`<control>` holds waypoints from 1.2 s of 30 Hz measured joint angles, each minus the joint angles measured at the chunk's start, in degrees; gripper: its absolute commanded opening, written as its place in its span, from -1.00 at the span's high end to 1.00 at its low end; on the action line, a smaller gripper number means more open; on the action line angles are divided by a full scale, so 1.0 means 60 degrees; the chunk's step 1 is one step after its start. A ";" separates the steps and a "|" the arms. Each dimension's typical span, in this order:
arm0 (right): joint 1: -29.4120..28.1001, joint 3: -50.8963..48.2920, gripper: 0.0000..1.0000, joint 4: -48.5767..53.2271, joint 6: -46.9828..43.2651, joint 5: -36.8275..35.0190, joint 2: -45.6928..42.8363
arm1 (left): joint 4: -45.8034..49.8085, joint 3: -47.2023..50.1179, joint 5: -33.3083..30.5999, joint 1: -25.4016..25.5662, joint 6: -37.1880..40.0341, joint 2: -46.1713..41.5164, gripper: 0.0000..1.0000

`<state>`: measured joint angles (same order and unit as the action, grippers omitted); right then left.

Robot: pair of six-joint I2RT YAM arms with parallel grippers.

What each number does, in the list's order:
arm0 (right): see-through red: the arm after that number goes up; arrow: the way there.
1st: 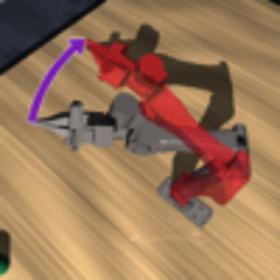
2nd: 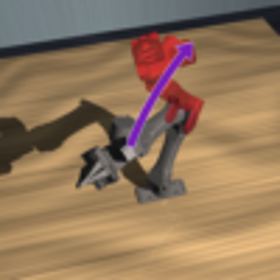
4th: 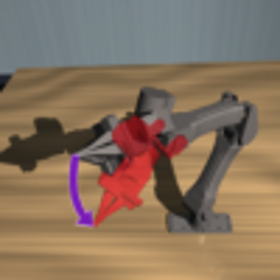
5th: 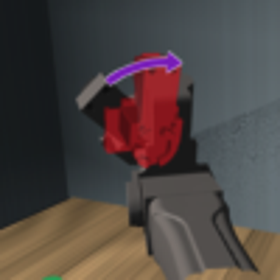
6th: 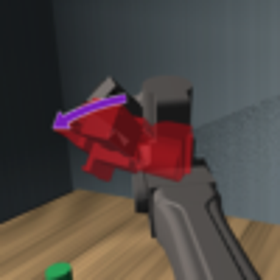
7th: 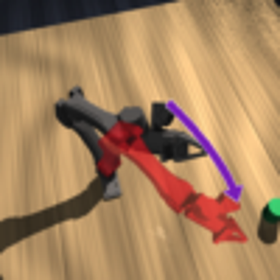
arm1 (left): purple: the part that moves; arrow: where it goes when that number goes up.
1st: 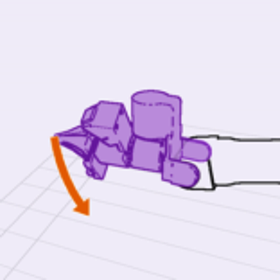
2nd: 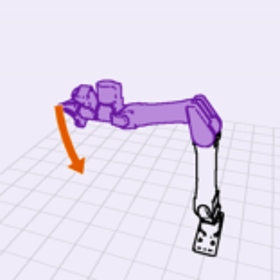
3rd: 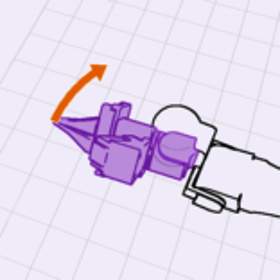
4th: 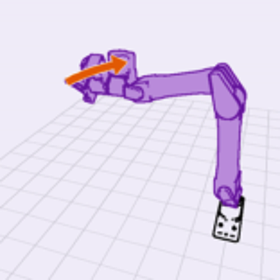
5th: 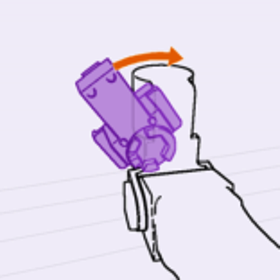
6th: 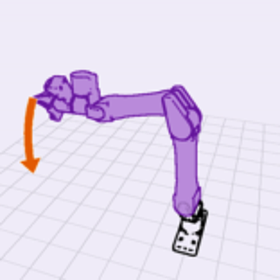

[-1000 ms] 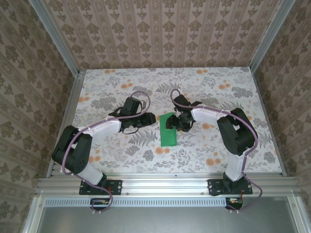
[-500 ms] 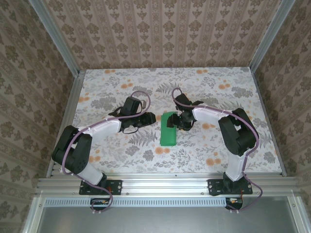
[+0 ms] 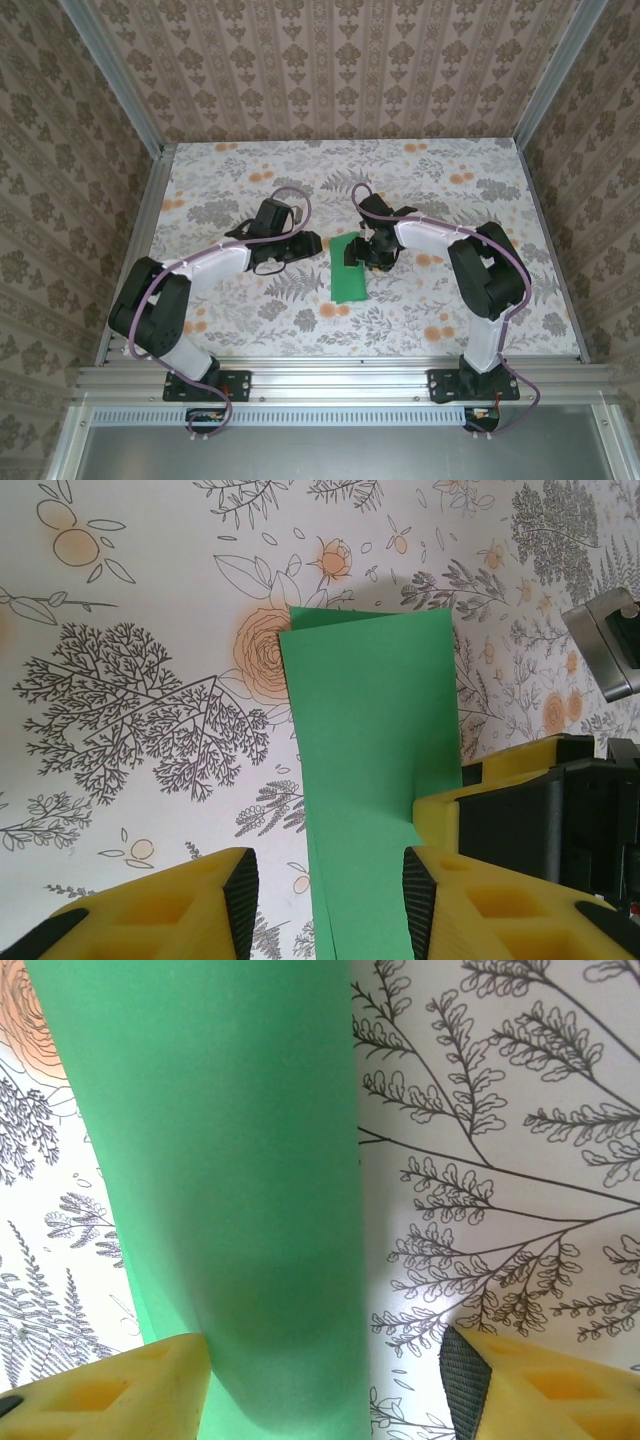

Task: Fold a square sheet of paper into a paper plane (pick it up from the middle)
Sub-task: Hold the square sheet of paper at the center of the table.

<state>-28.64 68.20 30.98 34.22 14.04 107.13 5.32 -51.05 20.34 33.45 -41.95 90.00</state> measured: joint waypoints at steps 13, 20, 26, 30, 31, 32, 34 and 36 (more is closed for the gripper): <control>0.0022 0.0036 -0.30 -0.0131 0.0288 -0.0062 0.0080 | 0.0117 -0.0011 -0.0004 0.0055 0.0033 0.0007 0.10; 0.0055 -0.0029 -0.30 -0.0364 0.0357 -0.0055 0.0044 | 0.0120 -0.0011 -0.0004 0.0055 0.0062 0.0007 0.10; 0.0055 -0.0029 -0.29 -0.0372 0.0350 -0.0055 0.0047 | 0.0135 -0.0011 -0.0004 0.0109 0.0062 0.0007 0.10; 0.0055 -0.0029 -0.27 -0.0372 0.0288 -0.0051 0.0058 | 0.0153 -0.0011 -0.0004 0.0109 0.0066 0.0007 0.10; 0.0055 -0.0029 -0.27 -0.0368 0.0273 -0.0051 0.0066 | 0.0153 -0.0011 -0.0004 0.0109 0.0069 0.0007 0.10; 0.0055 -0.0029 -0.27 -0.0364 0.0248 -0.0051 0.0069 | 0.0157 -0.0011 -0.0004 0.0109 0.0073 0.0011 0.10; 0.0055 -0.0029 -0.27 -0.0364 0.0208 -0.0055 0.0076 | 0.0171 -0.0011 -0.0004 0.0109 0.0095 0.0011 0.10; 0.0055 -0.0029 -0.27 -0.0339 0.0138 -0.0058 0.0076 | 0.0189 -0.0011 -0.0004 0.0109 0.0098 0.0011 0.10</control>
<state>-28.32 68.03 28.95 35.05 13.69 107.59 6.46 -51.11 20.32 34.11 -41.36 90.06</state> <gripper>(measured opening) 0.635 0.448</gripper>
